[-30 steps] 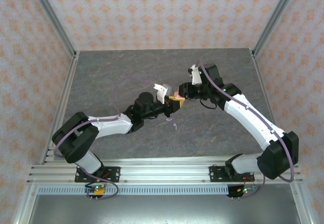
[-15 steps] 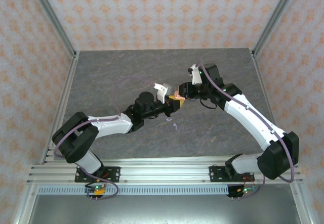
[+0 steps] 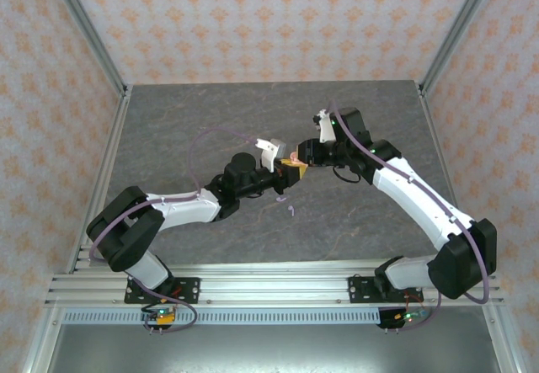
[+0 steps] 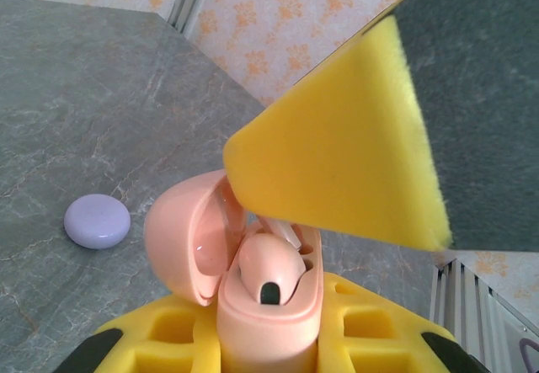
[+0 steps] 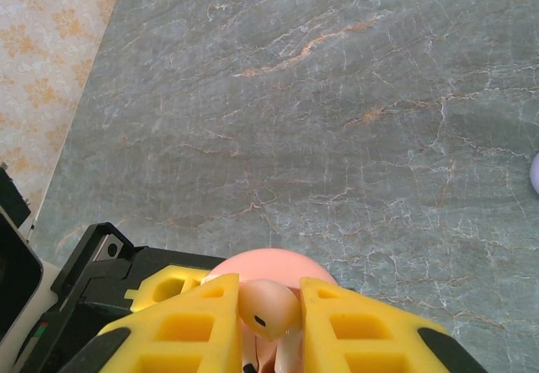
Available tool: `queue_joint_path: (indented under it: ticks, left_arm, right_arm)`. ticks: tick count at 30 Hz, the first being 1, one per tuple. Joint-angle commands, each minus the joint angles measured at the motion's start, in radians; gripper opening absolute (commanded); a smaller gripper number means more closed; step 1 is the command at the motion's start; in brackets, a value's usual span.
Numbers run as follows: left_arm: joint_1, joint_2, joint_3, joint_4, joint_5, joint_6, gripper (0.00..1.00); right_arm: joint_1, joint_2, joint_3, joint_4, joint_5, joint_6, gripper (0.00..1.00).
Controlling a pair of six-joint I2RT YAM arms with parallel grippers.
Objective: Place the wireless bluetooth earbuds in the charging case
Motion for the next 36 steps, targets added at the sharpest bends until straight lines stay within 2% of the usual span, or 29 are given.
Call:
queue_joint_path:
  ticks: [1,19,25,36]
  left_arm:
    - [-0.006,0.000,0.033,0.026,-0.023,-0.005,0.01]
    - [-0.006,-0.009,0.050,0.005,-0.028,0.013,0.00]
    - [-0.006,-0.008,0.059,-0.011,-0.009,0.032,0.01]
    - [-0.013,-0.015,0.065,-0.049,-0.008,0.091,0.01]
  right_arm:
    - [0.004,-0.028,-0.014,-0.014,0.020,-0.007,0.21]
    - [0.004,-0.055,-0.027,-0.037,0.035,0.007,0.25]
    - [0.004,-0.050,-0.018,-0.045,0.037,0.004,0.32]
    - [0.004,-0.059,-0.005,-0.055,0.008,-0.004,0.37]
